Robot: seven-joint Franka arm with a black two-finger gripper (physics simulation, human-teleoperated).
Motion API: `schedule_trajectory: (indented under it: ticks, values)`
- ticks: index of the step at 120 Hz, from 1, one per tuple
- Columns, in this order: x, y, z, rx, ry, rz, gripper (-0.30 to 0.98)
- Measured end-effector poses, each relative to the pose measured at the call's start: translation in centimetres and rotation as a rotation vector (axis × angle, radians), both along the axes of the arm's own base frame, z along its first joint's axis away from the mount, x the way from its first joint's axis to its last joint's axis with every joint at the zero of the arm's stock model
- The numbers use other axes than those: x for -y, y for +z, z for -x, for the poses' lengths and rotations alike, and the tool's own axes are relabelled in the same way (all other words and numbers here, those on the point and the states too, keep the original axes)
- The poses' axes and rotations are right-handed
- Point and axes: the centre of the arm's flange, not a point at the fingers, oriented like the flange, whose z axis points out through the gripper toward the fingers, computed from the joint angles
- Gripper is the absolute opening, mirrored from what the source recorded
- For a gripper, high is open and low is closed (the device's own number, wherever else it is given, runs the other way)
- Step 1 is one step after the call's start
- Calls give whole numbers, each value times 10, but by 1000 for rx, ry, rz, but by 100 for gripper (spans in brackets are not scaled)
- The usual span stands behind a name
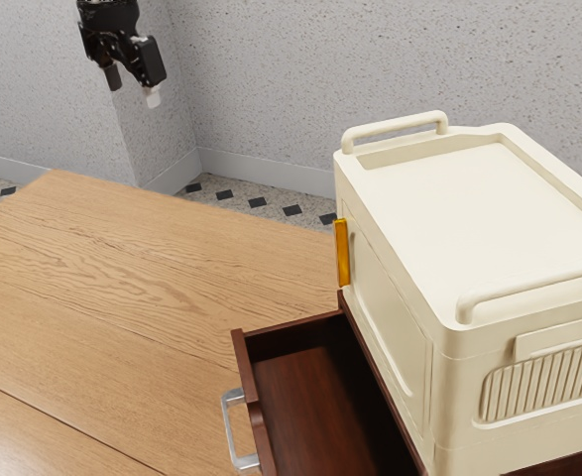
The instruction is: Push the drawer handle with one arm to close the drawer
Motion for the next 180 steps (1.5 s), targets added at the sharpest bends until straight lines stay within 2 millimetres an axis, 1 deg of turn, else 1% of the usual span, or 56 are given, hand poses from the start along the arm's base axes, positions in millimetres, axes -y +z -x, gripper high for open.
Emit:
schedule_trajectory:
  ticks: [8, 15, 18, 30, 32, 39, 43, 48, 56, 65, 69, 76, 85, 91, 94, 105, 118, 124, 132, 140, 158, 180]
  values:
    - [-1, -5, -1, -10, 2, 0, 69]
    - [-1, -5, 0, -10, 2, 1, 69]
    - [-1, -4, 3, -11, 2, 3, 69]
    - [0, -13, 9, -21, -5, 14, 69]
    - [0, -13, 13, -22, -6, 17, 69]
    - [1, -12, 48, -33, -12, 39, 69]
    - [0, -20, 71, -57, -11, 52, 68]
    - [-7, -36, 93, -96, 3, 64, 64]
    - [-11, -72, 119, -172, 15, 75, 46]
    - [-14, -118, 155, -225, 7, 63, 27]
    - [-14, -141, 166, -241, -4, 56, 20]
    - [-6, -169, 182, -248, -49, 24, 11]
    - [4, -203, 203, -244, -108, -3, 4]
    - [9, -234, 214, -245, -140, -14, 0]
    - [13, -246, 217, -239, -160, -20, -1]
    - [32, -275, 219, -201, -239, -34, -5]
    - [45, -308, 229, -199, -286, -22, -7]
    - [58, -316, 234, -195, -318, -12, -8]
    - [82, -321, 240, -186, -364, -9, -9]
    - [94, -327, 247, -182, -381, 7, -9]
    - [139, -328, 269, -157, -443, 25, -10]
    - [167, -332, 278, -157, -474, 44, -10]
